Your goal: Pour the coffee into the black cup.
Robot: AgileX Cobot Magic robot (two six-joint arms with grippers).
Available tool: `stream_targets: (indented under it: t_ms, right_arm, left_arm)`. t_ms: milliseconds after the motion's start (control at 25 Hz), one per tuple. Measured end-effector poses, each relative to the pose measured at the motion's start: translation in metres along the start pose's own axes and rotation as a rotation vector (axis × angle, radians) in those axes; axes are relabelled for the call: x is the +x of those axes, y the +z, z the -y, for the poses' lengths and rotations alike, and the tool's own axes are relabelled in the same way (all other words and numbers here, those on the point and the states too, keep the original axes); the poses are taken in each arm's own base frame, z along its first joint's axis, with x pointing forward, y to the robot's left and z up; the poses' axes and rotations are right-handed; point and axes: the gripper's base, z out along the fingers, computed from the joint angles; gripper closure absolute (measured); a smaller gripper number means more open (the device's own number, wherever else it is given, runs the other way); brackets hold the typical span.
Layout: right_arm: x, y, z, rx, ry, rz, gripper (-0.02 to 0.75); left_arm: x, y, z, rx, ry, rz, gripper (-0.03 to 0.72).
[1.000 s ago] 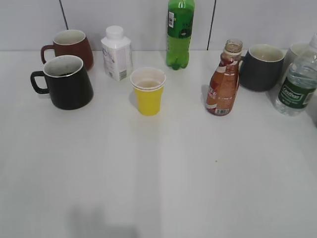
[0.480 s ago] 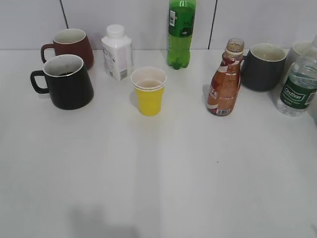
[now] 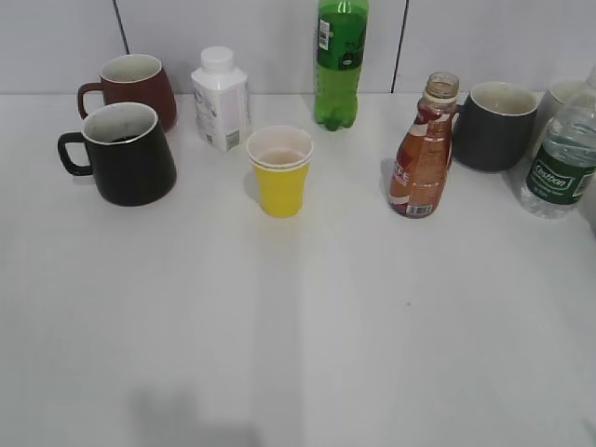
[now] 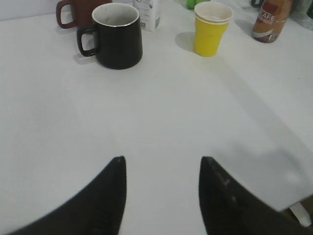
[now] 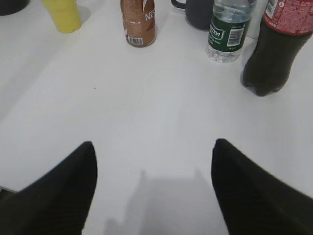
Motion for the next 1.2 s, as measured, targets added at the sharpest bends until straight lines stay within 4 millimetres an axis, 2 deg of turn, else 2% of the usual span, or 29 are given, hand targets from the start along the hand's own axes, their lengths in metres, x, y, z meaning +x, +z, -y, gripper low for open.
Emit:
stream_targets:
  t_ms: [360, 720, 1000, 1200]
  right_arm:
    - [0.0002, -0.0004, -0.0005, 0.05, 0.026, 0.004, 0.167]
    - [0.001, -0.0019, -0.0024, 0.285, 0.141, 0.02, 0.167]
    - [0.0014, -0.0027, -0.0039, 0.447, 0.22, 0.032, 0.168]
    - [0.0014, -0.0027, -0.0041, 0.469, 0.23, 0.034, 0.168]
  left_arm:
    - [-0.0001, 0.0002, 0.0003, -0.026, -0.013, 0.001, 0.35]
    - [-0.0011, 0.0024, 0.002, -0.243, -0.117, 0.008, 0.368]
    - [-0.0014, 0.0032, 0.0025, -0.313, -0.151, 0.011, 0.392]
    - [-0.0015, 0.0033, 0.0026, -0.322, -0.156, 0.011, 0.409]
